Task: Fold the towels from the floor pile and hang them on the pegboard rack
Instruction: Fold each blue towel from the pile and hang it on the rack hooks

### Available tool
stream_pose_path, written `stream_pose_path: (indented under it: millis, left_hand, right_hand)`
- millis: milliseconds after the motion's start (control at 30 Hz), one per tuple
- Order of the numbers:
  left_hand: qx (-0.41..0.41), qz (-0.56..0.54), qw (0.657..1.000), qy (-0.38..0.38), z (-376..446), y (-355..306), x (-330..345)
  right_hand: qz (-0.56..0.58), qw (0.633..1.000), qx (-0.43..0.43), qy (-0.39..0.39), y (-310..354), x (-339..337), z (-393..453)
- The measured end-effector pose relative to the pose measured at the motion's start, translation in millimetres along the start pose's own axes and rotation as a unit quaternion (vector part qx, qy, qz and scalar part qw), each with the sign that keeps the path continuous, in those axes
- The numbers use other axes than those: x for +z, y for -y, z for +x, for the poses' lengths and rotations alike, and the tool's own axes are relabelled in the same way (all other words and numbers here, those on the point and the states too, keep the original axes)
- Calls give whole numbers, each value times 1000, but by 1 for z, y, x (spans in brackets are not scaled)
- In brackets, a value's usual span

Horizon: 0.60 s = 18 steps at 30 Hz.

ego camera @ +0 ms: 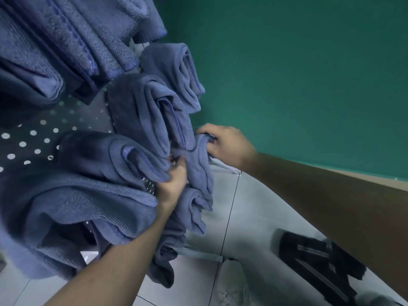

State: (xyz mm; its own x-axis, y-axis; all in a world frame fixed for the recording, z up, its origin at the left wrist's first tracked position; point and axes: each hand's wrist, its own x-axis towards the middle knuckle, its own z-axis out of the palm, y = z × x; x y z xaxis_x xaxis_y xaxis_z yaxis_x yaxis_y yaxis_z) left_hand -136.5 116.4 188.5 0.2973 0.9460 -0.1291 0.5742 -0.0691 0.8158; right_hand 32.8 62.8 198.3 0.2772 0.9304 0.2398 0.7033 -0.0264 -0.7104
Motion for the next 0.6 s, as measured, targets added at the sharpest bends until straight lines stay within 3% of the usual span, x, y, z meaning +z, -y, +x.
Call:
stream_pose_path:
  millis: [100, 167, 233, 367, 500, 600]
  left_hand:
    - [65, 119, 989, -62, 10, 12, -5]
    - [193, 232, 948, -104, 10, 19, -7]
    - [262, 289, 913, -115, 7, 19, -9]
    - [276, 324, 898, -111, 10, 22, -10]
    - [285, 348, 886, -113, 13, 17, -9]
    - [245, 356, 897, -91, 19, 18, -6]
  right_hand:
    - [-31, 998, 43, 42, 3, 16, 12]
    - [-26, 995, 72, 64, 3, 24, 15]
    - [-30, 994, 84, 67, 2, 27, 15]
    - [-93, 992, 71, 49, 10, 20, 15]
    - [-66, 982, 111, 136, 16, 21, 20]
    - [-50, 972, 130, 190, 10, 20, 14]
